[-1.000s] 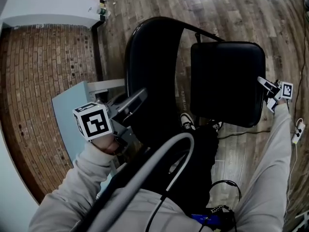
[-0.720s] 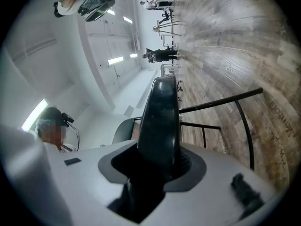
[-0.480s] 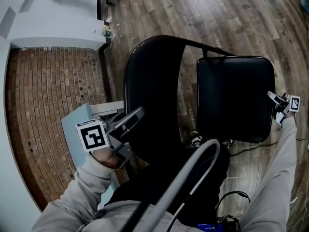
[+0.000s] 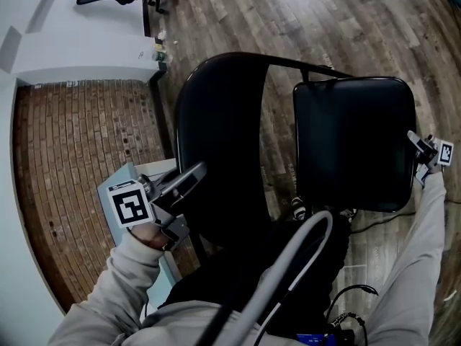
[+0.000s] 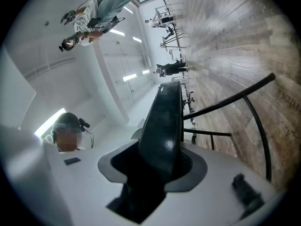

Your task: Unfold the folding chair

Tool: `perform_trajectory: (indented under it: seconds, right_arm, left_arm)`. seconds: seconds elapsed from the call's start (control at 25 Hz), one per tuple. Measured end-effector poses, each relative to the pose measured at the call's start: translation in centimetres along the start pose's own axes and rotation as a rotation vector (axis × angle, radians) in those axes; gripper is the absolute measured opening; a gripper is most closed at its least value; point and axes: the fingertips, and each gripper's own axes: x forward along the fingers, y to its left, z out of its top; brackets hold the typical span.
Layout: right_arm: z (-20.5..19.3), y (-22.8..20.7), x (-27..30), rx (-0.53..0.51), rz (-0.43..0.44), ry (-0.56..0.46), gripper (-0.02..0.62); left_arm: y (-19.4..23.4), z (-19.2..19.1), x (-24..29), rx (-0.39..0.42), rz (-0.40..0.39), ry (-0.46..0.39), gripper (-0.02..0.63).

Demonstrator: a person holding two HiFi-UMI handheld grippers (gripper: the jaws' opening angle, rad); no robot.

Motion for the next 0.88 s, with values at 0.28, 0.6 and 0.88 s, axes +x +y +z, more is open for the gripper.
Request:
perform_trajectory:
  seconds: [0.28,0.6,0.88]
  right_arm:
    - [-0.1,-0.9,-3.7,-0.025,-0.177,-0.032,0.221]
    - [-0.6,8.6,-3.9,-0.044,-0.346,-0.056,0.219]
    - [-1.6,18.3,6.7,-0.122,-0.428,0.037,0.008]
  left_arm:
    - [0.3,2.3,-2.3,0.175,0.077,-0.036,0.170]
    - [-2.4,5.6,-6.4,0.230,0.094,-0.127,0.172]
    - [-8.8,6.7,-7.7,0.225,0.002,-0.151,0.006]
